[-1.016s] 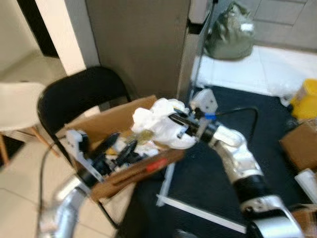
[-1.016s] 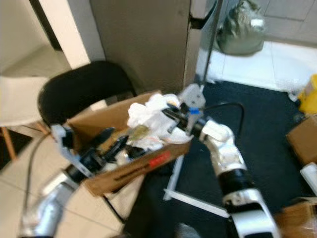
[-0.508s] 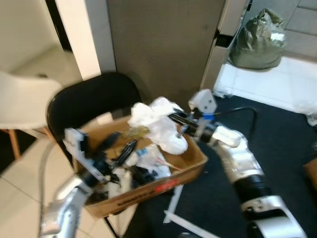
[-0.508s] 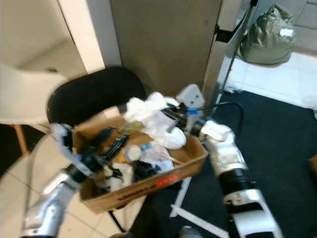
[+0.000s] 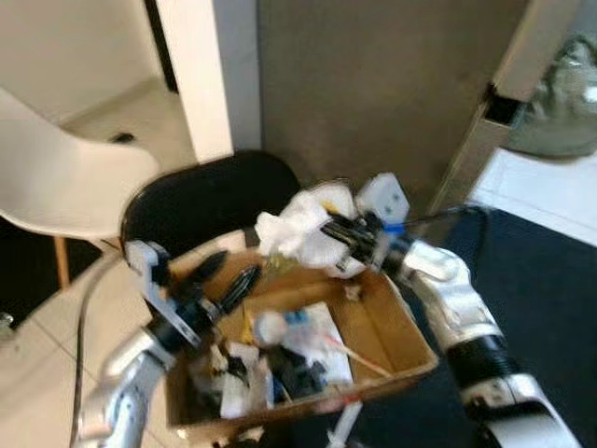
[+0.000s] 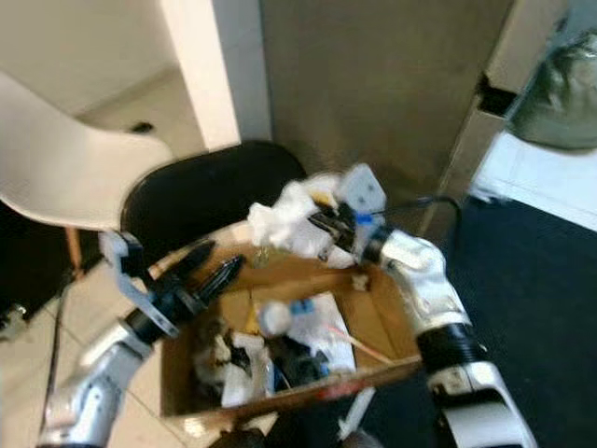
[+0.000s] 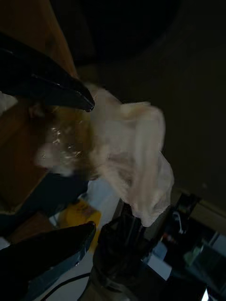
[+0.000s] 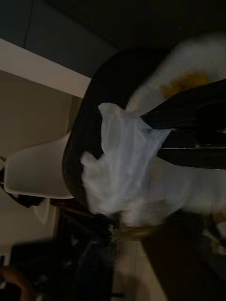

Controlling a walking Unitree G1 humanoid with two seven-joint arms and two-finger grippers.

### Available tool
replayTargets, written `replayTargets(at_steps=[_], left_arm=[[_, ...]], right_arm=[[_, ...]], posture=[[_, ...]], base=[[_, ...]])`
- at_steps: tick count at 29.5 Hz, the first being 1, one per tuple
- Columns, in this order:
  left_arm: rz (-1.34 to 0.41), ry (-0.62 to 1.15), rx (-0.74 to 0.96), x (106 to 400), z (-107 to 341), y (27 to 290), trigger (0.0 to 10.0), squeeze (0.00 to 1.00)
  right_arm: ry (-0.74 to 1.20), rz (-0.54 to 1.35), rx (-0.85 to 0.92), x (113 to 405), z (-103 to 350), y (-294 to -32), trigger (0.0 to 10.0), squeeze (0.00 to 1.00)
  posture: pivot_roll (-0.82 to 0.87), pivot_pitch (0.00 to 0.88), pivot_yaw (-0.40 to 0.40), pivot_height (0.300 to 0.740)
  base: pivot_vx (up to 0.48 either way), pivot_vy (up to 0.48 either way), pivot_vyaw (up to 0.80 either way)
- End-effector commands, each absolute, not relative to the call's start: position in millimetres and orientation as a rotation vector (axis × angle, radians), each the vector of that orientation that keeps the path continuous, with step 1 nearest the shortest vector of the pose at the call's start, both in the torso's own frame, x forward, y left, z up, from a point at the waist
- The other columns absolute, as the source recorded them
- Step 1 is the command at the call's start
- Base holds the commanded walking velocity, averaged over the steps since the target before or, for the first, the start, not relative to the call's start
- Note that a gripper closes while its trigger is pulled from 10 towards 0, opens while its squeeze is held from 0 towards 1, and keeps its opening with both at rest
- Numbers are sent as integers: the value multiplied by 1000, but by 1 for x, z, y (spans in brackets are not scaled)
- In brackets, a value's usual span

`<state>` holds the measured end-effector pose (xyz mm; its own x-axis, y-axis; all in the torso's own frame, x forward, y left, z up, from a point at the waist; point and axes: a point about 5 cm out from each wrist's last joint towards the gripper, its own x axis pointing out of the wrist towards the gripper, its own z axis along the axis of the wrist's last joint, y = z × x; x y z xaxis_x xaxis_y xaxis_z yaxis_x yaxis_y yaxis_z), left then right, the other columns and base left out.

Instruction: Picking trash to rubbish bin

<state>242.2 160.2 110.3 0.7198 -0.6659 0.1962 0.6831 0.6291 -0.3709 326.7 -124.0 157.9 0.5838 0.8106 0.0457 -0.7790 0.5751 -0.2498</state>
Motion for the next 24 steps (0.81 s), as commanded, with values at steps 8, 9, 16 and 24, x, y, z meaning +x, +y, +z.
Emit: replayTargets(at_steps=[8,9,16,24], left_arm=[[-828,-26,-435,237,111,160,10000,0],[-828,-26,-435,237,111,160,10000,0],[-851,-25,-435,236,112,158,10000,0],[-855,-28,-433,236,113,157,10000,0]], right_arm=[[-134,991,-249,320,153,-121,10000,0],[-134,991,-249,320,153,-121,10000,0],[-101,1049,-258,315,150,-120,10000,675],[-96,1038,-255,317,150,-122,10000,1000]], posture=[[61,0,-17,740],[61,0,-17,740],[60,0,-17,740],[60,0,-18,740]], base=[[0,0,0],[0,0,0],[0,0,0],[0,0,0]])
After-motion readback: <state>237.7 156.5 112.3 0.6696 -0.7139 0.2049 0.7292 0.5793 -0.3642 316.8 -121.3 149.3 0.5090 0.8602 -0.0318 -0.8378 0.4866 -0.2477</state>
